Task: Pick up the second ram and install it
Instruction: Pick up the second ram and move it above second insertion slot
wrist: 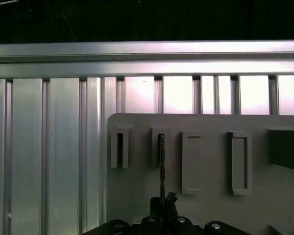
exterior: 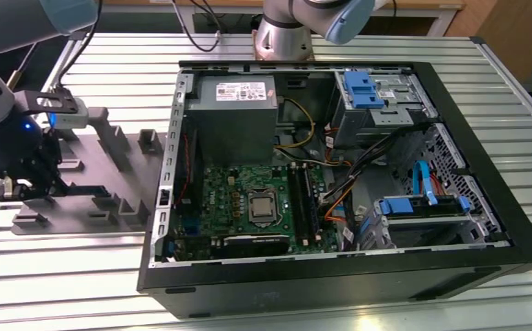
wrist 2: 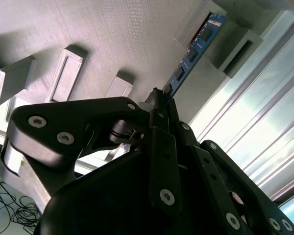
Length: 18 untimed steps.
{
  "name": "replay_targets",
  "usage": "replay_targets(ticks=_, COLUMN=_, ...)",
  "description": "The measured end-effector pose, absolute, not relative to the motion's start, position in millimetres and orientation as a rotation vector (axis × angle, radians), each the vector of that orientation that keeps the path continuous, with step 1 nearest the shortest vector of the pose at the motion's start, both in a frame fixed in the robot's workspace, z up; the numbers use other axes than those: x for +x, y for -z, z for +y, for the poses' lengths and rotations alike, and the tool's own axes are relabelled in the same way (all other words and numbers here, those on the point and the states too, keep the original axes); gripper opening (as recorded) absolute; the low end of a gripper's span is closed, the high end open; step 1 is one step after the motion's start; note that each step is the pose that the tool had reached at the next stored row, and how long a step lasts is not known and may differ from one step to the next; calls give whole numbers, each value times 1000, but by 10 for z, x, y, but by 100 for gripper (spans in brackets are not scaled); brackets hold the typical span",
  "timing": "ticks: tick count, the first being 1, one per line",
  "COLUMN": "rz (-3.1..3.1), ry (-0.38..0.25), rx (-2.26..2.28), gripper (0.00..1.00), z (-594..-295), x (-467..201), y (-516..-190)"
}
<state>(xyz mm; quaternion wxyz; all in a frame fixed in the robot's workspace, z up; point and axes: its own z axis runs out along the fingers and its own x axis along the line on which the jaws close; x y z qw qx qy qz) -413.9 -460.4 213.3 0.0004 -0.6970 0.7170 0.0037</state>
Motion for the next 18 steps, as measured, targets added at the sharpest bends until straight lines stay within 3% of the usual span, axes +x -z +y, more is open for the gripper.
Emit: replay_targets(ticks=18, rz=2252, ry=-12, rx=-2189, gripper=14, z=-4602, x=-4139, y=-2323)
